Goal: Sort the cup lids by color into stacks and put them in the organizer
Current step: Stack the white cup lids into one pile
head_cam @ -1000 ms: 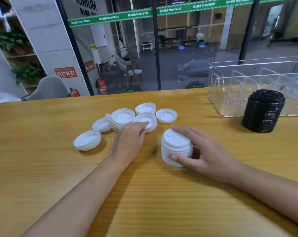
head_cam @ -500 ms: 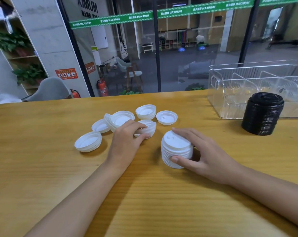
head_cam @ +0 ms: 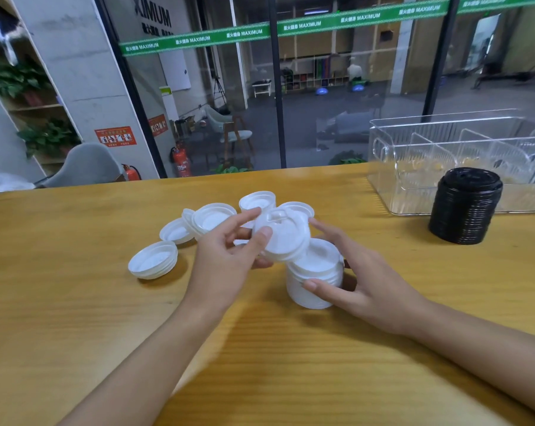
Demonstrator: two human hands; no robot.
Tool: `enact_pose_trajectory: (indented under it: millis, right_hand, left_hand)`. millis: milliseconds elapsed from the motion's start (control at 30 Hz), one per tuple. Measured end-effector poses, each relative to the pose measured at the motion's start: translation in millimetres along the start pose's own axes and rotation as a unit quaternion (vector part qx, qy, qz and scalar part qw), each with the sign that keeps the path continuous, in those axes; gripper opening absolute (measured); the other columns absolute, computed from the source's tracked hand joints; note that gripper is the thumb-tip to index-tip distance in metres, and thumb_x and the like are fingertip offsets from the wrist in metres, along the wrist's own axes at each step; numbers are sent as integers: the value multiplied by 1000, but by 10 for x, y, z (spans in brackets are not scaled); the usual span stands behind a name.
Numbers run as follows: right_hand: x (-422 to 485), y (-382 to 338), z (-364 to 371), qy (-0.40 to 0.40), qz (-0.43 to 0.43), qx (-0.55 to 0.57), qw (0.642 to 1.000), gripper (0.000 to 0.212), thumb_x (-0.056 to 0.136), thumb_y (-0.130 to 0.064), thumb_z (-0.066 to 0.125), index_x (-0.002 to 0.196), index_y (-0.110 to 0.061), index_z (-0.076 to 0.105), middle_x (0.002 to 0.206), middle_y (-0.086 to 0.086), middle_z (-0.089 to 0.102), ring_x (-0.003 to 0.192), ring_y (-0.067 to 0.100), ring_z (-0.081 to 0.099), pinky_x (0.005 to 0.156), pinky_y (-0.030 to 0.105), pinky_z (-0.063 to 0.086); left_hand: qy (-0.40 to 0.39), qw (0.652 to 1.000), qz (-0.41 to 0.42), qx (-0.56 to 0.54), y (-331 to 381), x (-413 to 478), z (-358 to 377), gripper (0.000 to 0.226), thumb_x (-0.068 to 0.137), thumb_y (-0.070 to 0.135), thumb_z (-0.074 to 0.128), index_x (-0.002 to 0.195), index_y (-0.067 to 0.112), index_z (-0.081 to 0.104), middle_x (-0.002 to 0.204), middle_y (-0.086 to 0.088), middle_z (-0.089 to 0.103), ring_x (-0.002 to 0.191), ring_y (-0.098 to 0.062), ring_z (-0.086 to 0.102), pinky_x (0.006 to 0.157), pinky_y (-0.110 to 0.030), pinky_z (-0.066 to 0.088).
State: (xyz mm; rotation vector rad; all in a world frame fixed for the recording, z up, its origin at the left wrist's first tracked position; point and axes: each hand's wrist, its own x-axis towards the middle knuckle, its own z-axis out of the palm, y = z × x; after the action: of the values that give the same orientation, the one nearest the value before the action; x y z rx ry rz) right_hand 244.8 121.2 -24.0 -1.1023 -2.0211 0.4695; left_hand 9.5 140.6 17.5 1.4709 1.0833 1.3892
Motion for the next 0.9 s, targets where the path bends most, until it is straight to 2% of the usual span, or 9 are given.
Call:
enact_pose_trajectory:
  millis: [133,233,300,367,433,500,633,767,900]
  right_hand:
    - [-1,-6,-9,-5,-18,-2,1000,83,94,-45,73,163,-36,28,156,-25,48,140,-2,50,110,16,40]
    - [-12,-16,-4,0,-33,-15,999,76,96,-46,73,160,-30,36,153,-24,50,138,-4,50,107,9,37]
    - [-18,-21,6,1,-46,-24,999,71,96,-50,72,156,-28,42,150,-24,52,135,-6,51,105,6,35]
    - [-19,-22,7,-1,-47,-19,999,69,94,-52,70,154,-28,46,148,-26,53,135,-7,51,105,6,35]
    - [-23,-17,-1,-4,-47,-20,999,69,94,-50,71,154,-27,46,148,-26,53,134,-8,52,105,5,35]
    - [-27,-11,-4,-8,-46,-26,999,68,94,-48,72,154,-27,47,147,-26,54,132,-8,52,103,5,35]
    - [-32,-6,1,-16,-46,-18,999,68,93,-48,72,153,-30,46,145,-25,55,131,-4,54,100,6,37]
    - [-19,-26,-8,-24,-37,5,999,76,93,-49,73,158,-34,37,143,-29,57,129,-3,57,100,8,40]
    - [-19,-27,-9,-31,-23,34,999,90,90,-45,76,162,-42,22,138,-27,61,129,3,61,105,17,46]
  left_hand:
    - [-61,997,10,47,-88,-68,84,33,96,24,76,129,31,71,77,-15,68,63,-14,67,61,-25,54]
    - [-89,992,17,92,-183,-89,113,33,90,49,78,122,43,72,73,-23,59,64,-21,54,68,-42,52]
    - [-99,989,18,109,-223,-104,125,38,86,59,73,121,45,71,66,-14,52,66,-20,51,71,-49,52]
    - [-105,985,34,136,-213,-120,126,39,86,64,70,119,44,72,63,3,46,63,-12,47,66,-38,46]
    - [-105,978,54,171,-161,-122,92,49,81,71,66,120,42,72,69,9,47,66,-8,47,66,-21,41]
    - [-120,974,60,182,-121,-93,26,57,77,69,64,127,43,69,91,13,56,83,-5,55,74,-16,42]
    - [-218,966,50,132,-107,-45,-66,71,78,40,70,147,35,56,142,18,61,137,-3,53,109,-28,46]
    - [-220,970,46,94,-124,-58,-29,72,80,14,76,148,26,56,136,9,71,133,-8,61,108,-31,51]
    - [-174,978,58,103,-140,-53,-6,76,71,39,86,143,31,62,128,10,70,127,-9,64,104,-35,55]
